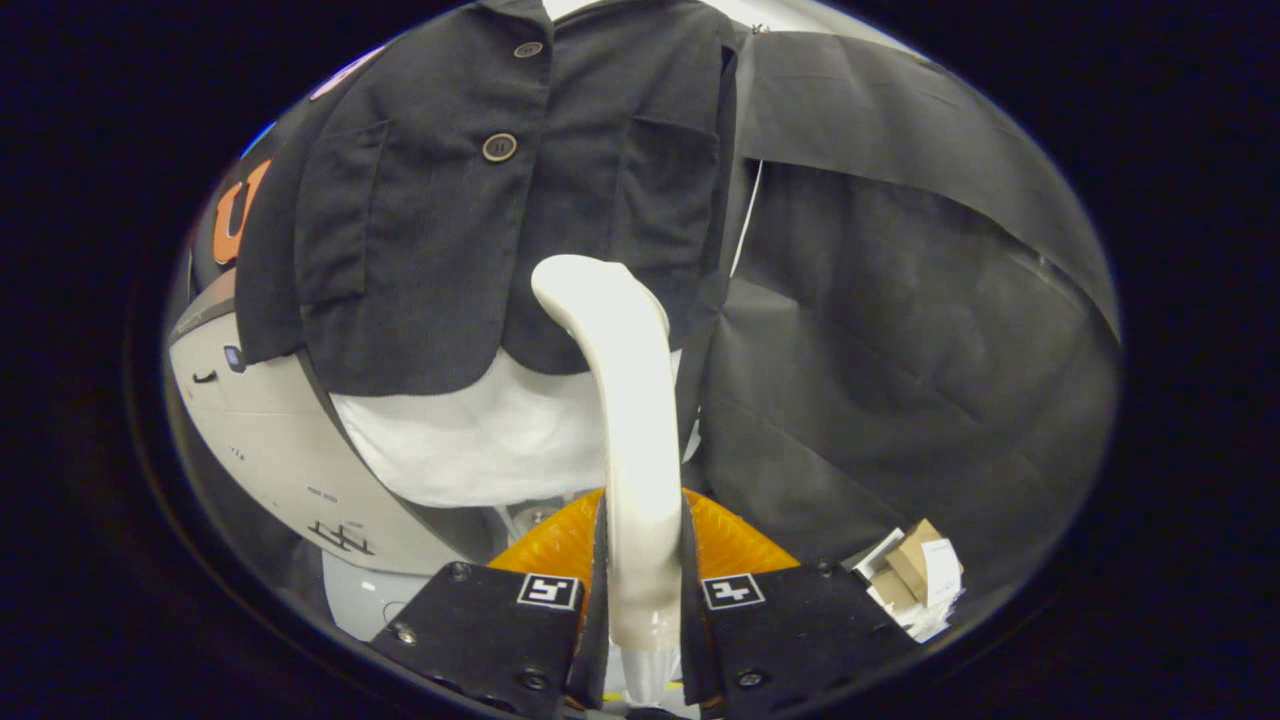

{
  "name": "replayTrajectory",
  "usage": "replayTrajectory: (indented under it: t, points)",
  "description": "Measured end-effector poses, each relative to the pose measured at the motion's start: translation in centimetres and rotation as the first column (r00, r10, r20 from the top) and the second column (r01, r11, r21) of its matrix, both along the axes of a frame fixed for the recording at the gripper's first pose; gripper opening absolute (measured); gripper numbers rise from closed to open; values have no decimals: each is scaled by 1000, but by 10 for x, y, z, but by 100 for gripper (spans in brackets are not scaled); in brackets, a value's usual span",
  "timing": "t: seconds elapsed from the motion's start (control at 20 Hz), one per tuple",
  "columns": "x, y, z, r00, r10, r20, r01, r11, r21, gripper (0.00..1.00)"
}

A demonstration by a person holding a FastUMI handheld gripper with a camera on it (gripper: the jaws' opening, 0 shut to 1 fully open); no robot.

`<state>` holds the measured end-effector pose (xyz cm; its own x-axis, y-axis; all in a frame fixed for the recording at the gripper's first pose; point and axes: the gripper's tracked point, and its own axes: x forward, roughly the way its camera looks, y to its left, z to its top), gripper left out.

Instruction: Iron the clothes twice with a garment steamer, once on the left side and once on the right side.

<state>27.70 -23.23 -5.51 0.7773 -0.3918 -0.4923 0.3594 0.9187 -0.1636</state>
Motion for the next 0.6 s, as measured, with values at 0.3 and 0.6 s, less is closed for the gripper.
replayTrajectory:
  t: [0.3,0.6]
  points:
    - [0,0,3,1000,3,-19,-2,1000,19,32]
    - [-1,2,10,1000,-11,13,11,999,32,32]
